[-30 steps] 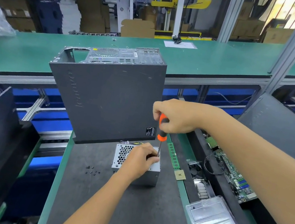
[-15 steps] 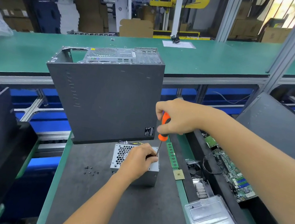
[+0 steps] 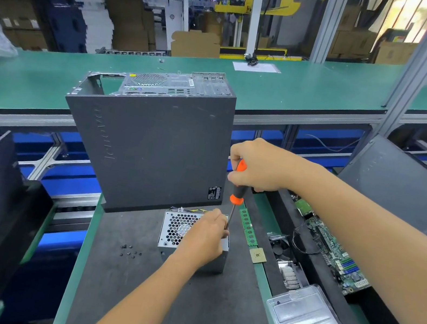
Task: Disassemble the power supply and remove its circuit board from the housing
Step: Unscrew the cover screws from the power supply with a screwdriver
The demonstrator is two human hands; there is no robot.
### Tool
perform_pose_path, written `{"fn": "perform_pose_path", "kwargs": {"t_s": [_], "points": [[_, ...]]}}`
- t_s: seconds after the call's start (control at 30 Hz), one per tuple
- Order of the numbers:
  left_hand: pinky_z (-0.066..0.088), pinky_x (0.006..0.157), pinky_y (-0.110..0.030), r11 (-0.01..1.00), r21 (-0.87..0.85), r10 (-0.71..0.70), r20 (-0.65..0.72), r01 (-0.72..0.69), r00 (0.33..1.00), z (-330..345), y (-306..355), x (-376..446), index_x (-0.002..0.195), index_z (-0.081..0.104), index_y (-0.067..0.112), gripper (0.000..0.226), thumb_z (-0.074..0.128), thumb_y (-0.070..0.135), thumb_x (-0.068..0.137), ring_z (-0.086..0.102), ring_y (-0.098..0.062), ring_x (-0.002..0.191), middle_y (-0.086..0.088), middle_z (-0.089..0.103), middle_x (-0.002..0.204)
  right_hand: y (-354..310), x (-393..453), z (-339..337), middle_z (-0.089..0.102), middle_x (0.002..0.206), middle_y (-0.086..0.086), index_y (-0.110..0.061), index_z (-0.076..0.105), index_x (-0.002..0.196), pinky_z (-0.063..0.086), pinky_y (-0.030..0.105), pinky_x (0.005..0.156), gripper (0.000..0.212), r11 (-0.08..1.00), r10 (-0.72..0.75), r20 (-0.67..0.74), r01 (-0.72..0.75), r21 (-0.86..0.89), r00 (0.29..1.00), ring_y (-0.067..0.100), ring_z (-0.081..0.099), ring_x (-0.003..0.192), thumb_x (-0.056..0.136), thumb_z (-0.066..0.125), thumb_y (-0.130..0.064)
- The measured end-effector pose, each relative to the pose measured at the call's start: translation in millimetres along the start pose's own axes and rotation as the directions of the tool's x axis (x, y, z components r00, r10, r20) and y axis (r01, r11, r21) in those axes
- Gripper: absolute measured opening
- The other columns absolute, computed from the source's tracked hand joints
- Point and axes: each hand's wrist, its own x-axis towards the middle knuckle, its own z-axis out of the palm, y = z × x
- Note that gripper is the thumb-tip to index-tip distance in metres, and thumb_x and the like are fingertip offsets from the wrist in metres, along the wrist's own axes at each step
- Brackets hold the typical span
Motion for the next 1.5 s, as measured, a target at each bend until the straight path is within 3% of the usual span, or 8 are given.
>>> {"fn": "perform_pose_path", "kwargs": {"t_s": [0.3, 0.57, 0.67, 0.77, 0.93, 1.17, 1.37, 1.5], "points": [[0.035, 0.061, -0.016, 0.902, -0.360, -0.241, 0.043, 0.240, 0.969, -7.8, -0.8, 2.1, 0.071, 0.037, 0.026, 0.032, 0.047, 0.013, 0.097, 0.045, -0.003, 0.069, 0.010, 0.043, 0.082, 15.3, -9.3, -10.9, 0.069, 0.080, 0.005, -0.014, 0.055, 0.084, 0.044, 0.021, 0.048, 0.018, 0.973, 0.127, -0.029, -0.119, 0.199, 0.992, 0.013, 0.069, 0.050, 0.078, 0.070, -0.021], [0.037, 0.057, -0.009, 0.788, -0.561, -0.395, -0.146, 0.253, 0.907, -23.9, -3.8, -0.4, 0.072, 0.046, 0.022, 0.030, 0.045, -0.001, 0.092, 0.048, -0.007, 0.071, 0.002, 0.053, 0.082, 16.7, -8.1, -21.5, 0.069, 0.071, 0.008, -0.009, 0.051, 0.103, 0.046, 0.021, 0.043, 0.021, 0.958, 0.170, 0.491, -0.260, 0.121, 0.854, 0.020, 0.060, 0.046, 0.085, 0.063, -0.006], [0.037, 0.055, -0.008, 0.742, -0.627, -0.471, -0.235, 0.237, 0.851, -43.2, -11.7, 9.9, 0.074, 0.050, 0.016, 0.025, 0.045, -0.001, 0.091, 0.047, -0.006, 0.064, 0.002, 0.054, 0.075, 11.3, -2.6, -10.6, 0.064, 0.061, 0.010, 0.001, 0.055, 0.114, 0.042, 0.020, 0.041, 0.037, 0.972, 0.198, 0.508, -0.233, 0.006, 0.839, 0.024, 0.056, 0.045, 0.080, 0.055, -0.011], [0.041, 0.053, -0.017, 0.643, -0.711, -0.587, -0.219, 0.284, 0.779, -62.8, -31.7, 18.5, 0.079, 0.056, 0.015, 0.020, 0.045, 0.006, 0.093, 0.050, -0.010, 0.062, 0.001, 0.057, 0.072, 5.8, 6.5, 21.0, 0.059, 0.067, 0.013, -0.009, 0.057, 0.091, 0.039, 0.020, 0.044, 0.016, 0.971, 0.147, 0.433, -0.213, 0.107, 0.889, 0.021, 0.052, 0.044, 0.078, 0.054, -0.018], [0.048, 0.064, -0.024, 0.632, -0.694, -0.630, -0.204, 0.343, 0.749, -77.3, -75.8, 4.1, 0.074, 0.060, 0.014, 0.020, 0.051, 0.004, 0.089, 0.057, -0.013, 0.067, -0.001, 0.062, 0.072, 0.0, 13.4, 98.5, 0.045, 0.069, -0.002, -0.015, 0.044, 0.072, 0.030, 0.027, 0.050, 0.022, 0.938, 0.105, 0.134, -0.142, 0.315, 0.985, 0.013, 0.040, 0.055, 0.082, 0.062, -0.021], [0.041, 0.069, -0.015, 0.650, -0.588, -0.689, -0.188, 0.482, 0.700, -70.4, -132.4, -48.4, 0.088, 0.066, 0.019, 0.018, 0.060, 0.003, 0.087, 0.057, -0.008, 0.076, 0.003, 0.064, 0.085, 18.3, 25.0, 121.9, 0.043, 0.065, 0.000, -0.010, 0.043, 0.073, 0.031, 0.025, 0.046, 0.020, 0.893, 0.223, -0.032, -0.191, 0.408, 0.974, 0.018, 0.035, 0.048, 0.079, 0.062, -0.012], [0.037, 0.067, -0.020, 0.661, -0.358, -0.725, -0.078, 0.659, 0.685, -44.9, -168.0, -89.6, 0.074, 0.067, 0.014, 0.017, 0.062, 0.001, 0.085, 0.058, -0.017, 0.078, 0.001, 0.065, 0.081, 42.6, 19.9, 146.8, 0.047, 0.041, 0.001, -0.011, 0.038, 0.069, 0.038, 0.029, 0.054, 0.027, 0.747, 0.398, 0.133, -0.404, 0.528, 0.908, 0.016, 0.042, 0.036, 0.087, 0.059, -0.010], [0.038, 0.054, -0.018, 0.645, -0.285, -0.744, -0.019, 0.709, 0.668, -35.7, -180.1, -92.8, 0.061, 0.059, 0.023, 0.028, 0.067, 0.008, 0.084, 0.056, -0.009, 0.062, 0.006, 0.060, 0.066, 49.7, 19.9, 152.8, 0.039, 0.039, 0.001, -0.011, 0.039, 0.072, 0.032, 0.029, 0.059, 0.030, 0.462, 0.330, 0.312, -0.441, 0.770, 0.891, 0.016, 0.036, 0.037, 0.097, 0.054, -0.016]]}}
